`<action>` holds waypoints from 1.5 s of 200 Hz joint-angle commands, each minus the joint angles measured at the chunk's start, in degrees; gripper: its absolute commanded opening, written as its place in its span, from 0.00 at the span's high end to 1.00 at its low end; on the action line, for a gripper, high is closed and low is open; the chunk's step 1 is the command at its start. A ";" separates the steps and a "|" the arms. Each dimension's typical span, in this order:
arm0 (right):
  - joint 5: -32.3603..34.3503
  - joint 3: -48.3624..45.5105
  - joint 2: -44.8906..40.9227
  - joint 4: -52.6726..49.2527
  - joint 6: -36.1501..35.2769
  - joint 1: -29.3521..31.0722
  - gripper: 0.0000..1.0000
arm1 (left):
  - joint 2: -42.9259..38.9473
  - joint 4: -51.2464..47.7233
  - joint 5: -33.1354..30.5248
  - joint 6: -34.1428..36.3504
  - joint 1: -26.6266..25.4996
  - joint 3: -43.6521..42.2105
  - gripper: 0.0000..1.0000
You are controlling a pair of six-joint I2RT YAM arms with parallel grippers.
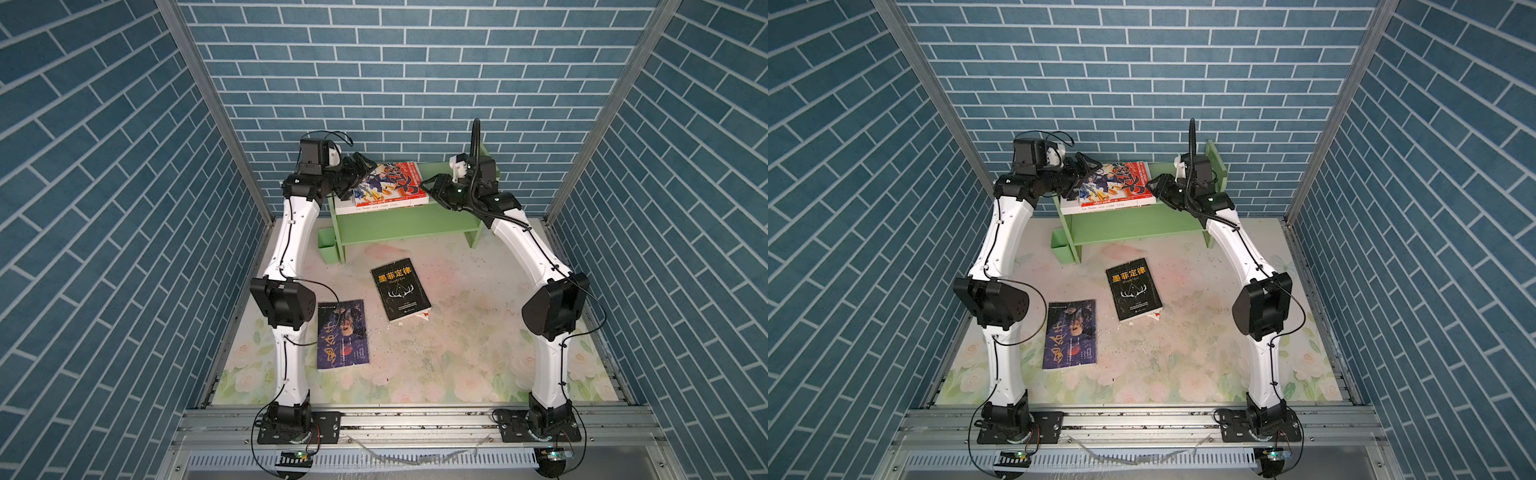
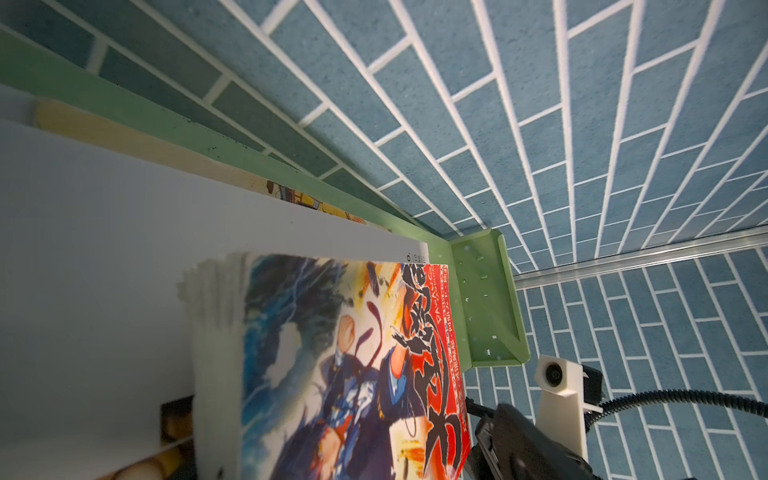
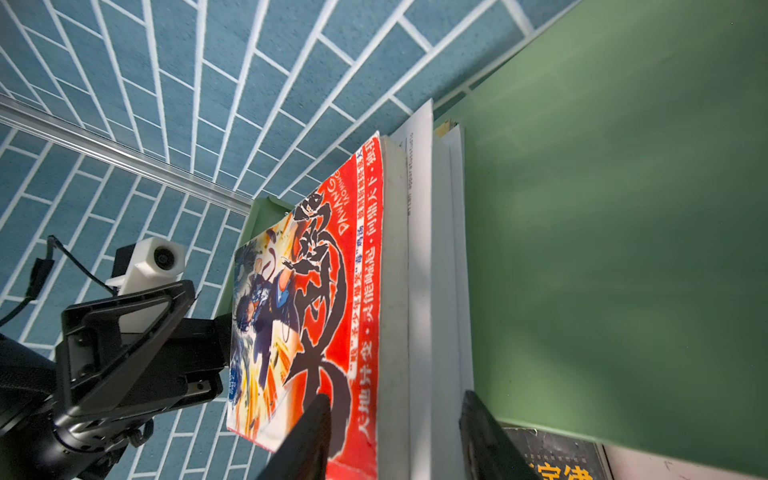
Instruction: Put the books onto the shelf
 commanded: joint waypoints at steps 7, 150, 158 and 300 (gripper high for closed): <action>-1.15 0.32 0.66 -1.51 -1.49 0.16 0.49 | -0.42 -1.81 -5.45 1.67 2.15 3.99 0.08; -2.30 2.04 2.21 -2.76 -1.67 0.13 0.49 | -2.31 -8.34 -10.97 13.48 1.75 4.24 0.00; -2.30 2.06 2.28 -2.81 -1.71 0.13 0.49 | -2.63 -8.60 -11.94 14.20 1.80 4.24 0.00; -2.56 1.94 2.52 -3.59 -2.17 0.16 0.49 | -5.02 4.09 -19.37 20.69 -1.14 3.19 0.00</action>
